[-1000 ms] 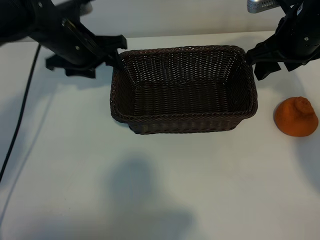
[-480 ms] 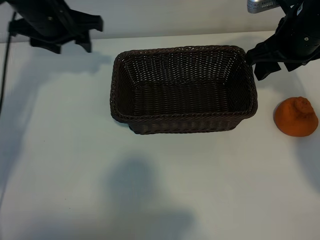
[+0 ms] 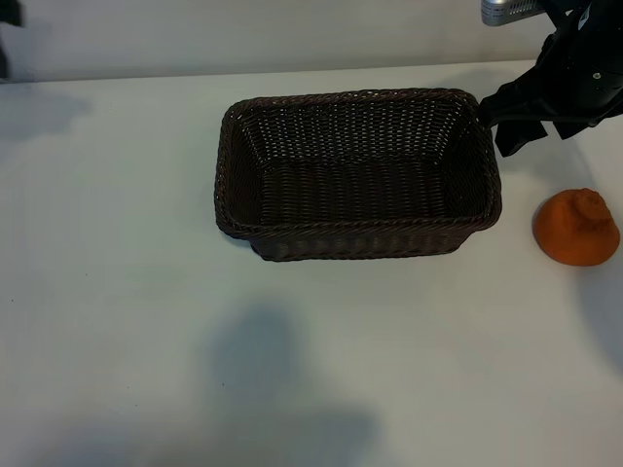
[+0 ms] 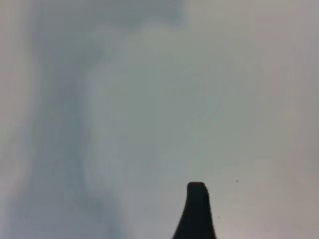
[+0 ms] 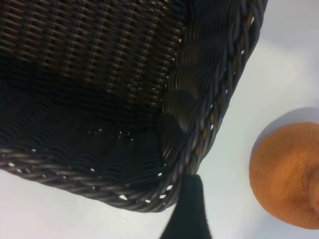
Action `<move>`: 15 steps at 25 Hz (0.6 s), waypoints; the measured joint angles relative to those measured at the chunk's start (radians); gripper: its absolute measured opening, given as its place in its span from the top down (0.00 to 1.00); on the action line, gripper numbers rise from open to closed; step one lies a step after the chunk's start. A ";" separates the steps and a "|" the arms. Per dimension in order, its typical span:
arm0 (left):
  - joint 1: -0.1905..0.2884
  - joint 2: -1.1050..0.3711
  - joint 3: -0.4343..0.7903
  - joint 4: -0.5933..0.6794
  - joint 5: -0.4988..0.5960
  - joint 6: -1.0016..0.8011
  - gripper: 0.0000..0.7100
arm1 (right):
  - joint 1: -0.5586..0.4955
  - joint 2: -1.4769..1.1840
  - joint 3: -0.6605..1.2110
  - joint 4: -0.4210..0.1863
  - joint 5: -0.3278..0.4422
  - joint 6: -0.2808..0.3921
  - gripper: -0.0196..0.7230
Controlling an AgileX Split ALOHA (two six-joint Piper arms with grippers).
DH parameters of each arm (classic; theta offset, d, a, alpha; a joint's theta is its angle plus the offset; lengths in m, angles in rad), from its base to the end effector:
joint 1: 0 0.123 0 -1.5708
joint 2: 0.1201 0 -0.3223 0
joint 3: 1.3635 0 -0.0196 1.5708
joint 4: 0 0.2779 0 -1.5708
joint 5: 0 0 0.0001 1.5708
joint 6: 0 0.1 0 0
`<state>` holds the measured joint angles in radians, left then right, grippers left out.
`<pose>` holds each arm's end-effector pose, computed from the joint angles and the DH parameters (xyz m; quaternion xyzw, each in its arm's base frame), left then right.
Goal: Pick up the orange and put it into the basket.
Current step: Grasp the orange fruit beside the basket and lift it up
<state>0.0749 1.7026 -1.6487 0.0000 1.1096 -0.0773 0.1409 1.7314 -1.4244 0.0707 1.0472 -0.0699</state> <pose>0.4037 0.0303 0.3759 -0.0737 0.9668 -0.0003 0.2447 0.3899 0.0615 0.2960 -0.0912 0.9837 0.0383 0.1500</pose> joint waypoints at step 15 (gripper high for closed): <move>0.031 -0.455 0.035 -0.151 0.015 0.131 0.16 | 0.000 0.000 0.000 0.000 0.000 0.000 0.17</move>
<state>0.1059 1.2471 -1.6140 -0.1506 1.1246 0.0538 0.1409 1.7314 -1.4244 0.0707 1.0472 -0.0699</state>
